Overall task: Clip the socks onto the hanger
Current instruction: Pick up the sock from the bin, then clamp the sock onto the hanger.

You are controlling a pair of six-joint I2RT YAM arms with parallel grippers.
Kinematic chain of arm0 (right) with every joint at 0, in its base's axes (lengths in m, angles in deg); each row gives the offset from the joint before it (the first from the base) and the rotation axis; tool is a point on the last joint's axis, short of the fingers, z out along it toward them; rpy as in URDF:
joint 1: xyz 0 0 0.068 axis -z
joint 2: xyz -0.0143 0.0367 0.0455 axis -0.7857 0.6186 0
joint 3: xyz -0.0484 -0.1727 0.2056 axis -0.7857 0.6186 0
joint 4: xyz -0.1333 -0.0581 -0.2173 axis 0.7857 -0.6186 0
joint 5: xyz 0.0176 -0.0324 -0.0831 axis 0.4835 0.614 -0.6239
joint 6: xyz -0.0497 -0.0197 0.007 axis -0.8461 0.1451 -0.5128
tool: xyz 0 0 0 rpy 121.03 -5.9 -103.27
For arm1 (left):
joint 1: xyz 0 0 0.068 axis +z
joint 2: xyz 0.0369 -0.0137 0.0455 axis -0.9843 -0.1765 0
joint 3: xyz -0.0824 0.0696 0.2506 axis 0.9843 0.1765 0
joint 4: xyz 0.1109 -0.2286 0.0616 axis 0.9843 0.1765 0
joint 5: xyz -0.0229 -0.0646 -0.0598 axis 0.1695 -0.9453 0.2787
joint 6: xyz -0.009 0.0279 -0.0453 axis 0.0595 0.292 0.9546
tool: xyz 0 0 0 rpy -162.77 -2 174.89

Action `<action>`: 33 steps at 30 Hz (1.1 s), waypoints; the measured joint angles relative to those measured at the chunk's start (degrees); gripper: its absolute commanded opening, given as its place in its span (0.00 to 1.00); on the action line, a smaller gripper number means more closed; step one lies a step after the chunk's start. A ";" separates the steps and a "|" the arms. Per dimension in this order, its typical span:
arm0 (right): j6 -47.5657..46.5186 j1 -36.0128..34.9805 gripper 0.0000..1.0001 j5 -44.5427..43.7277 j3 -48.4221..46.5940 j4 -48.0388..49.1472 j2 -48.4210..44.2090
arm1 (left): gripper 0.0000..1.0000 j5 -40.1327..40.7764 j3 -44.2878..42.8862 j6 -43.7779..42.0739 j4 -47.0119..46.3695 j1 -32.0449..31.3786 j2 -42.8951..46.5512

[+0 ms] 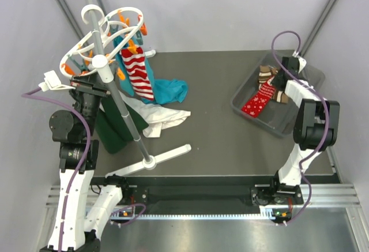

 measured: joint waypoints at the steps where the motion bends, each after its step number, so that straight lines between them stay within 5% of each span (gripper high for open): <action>1: -0.37 -0.13 0.00 0.04 0.48 0.00 -1.60 | 0.00 0.02 0.00 0.00 0.04 0.00 0.02; 15: -12.48 -9.18 0.00 12.15 1.42 0.57 -32.39 | 0.00 -0.11 0.00 -0.24 0.68 0.00 0.48; 25: -14.93 -11.80 0.00 33.77 2.36 2.97 -37.20 | 0.00 -0.17 0.26 -0.24 0.70 0.00 0.48; 33: -16.94 -27.32 0.00 42.23 2.36 2.91 -37.20 | 0.00 -0.20 0.26 -0.24 0.70 0.00 0.50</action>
